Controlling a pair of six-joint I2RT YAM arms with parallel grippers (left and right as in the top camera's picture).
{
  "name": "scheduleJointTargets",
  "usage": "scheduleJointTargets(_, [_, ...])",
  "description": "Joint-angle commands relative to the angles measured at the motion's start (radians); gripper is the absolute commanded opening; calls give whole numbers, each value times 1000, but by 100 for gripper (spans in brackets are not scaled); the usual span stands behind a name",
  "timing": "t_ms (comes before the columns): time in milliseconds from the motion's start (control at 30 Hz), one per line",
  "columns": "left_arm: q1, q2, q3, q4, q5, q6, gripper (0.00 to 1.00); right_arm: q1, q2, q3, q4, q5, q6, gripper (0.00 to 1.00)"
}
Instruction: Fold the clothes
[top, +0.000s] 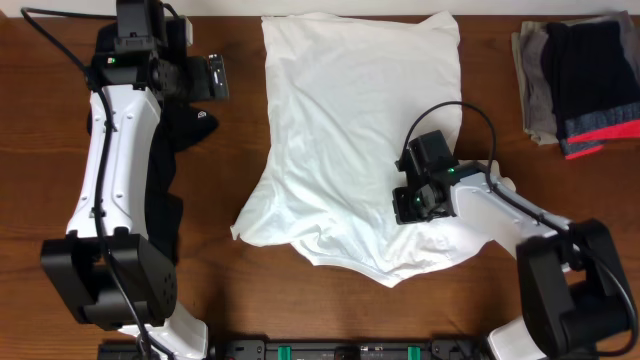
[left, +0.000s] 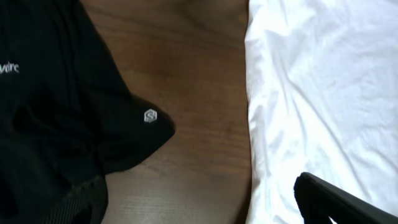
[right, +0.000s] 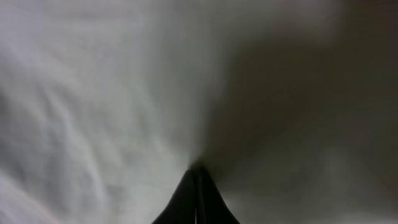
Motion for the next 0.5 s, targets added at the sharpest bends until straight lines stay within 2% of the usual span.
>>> scheduleJointTargets(0, [-2, 6, 3, 14, 13, 18, 98, -16, 37, -1, -7, 68, 56, 1])
scheduleJointTargets(200, [-5, 10, 3, 47, 13, 33, 98, -69, 63, -1, -71, 183, 97, 1])
scheduleJointTargets(467, [-54, 54, 3, 109, 13, 105, 98, -257, 65, -1, -97, 238, 60, 1])
